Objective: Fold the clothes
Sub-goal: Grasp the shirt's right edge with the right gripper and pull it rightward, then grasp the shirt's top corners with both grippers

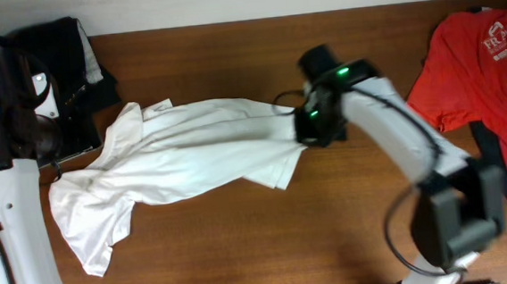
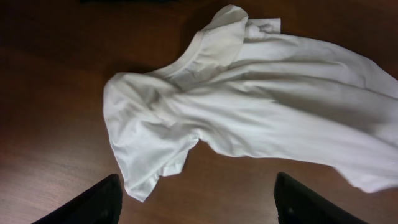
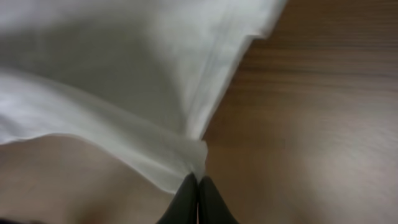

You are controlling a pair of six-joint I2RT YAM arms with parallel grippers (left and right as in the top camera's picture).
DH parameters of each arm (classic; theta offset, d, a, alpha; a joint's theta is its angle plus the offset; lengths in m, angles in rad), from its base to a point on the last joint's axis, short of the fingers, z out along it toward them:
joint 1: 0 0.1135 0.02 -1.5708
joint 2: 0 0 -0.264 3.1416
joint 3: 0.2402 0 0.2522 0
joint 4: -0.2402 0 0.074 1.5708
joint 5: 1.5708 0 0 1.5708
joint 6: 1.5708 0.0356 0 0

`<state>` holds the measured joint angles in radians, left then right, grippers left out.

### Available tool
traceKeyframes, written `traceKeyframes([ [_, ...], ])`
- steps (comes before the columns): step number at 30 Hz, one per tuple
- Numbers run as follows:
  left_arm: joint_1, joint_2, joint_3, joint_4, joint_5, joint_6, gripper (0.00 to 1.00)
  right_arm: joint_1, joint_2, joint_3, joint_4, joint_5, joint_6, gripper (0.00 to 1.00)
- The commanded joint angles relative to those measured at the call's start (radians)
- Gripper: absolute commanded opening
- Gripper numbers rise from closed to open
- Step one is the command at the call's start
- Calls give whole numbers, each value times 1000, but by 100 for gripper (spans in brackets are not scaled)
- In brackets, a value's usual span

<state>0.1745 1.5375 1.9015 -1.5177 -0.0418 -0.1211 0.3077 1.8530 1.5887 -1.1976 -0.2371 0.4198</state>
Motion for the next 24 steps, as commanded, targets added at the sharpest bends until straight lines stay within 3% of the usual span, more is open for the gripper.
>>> traceKeyframes([
  [1, 4, 25, -3, 3, 37, 2, 78, -93, -204, 102, -137, 105, -31, 4],
  [6, 2, 87, -3, 38, 122, 2, 78, -177, -433, 108, -321, 142, -49, 4],
  [11, -36, 169, -3, 133, 214, 2, 78, -176, -500, 79, -502, 199, -45, 4],
  [14, -105, 223, -3, 158, 210, 17, 78, -178, -555, -54, -501, 401, 121, 4],
  [15, -124, 245, -3, 158, 211, 17, 78, -179, -568, -89, -501, 463, 176, 12],
  [16, -142, 267, -3, 156, 210, 17, 78, -186, -571, -117, -501, 497, 199, 75],
  [19, -173, 340, -3, 158, 210, 17, 78, -204, -556, -124, -488, 497, 199, 99],
  [21, -193, 422, -3, 157, 211, 17, 77, -204, -543, -124, -413, 496, 183, 99],
  [22, -203, 470, -3, 160, 211, 17, 69, -203, -533, -125, -356, 496, 181, 99],
  [24, -217, 532, -3, 170, 210, 17, 57, -203, -504, -125, -267, 465, 121, 82],
])
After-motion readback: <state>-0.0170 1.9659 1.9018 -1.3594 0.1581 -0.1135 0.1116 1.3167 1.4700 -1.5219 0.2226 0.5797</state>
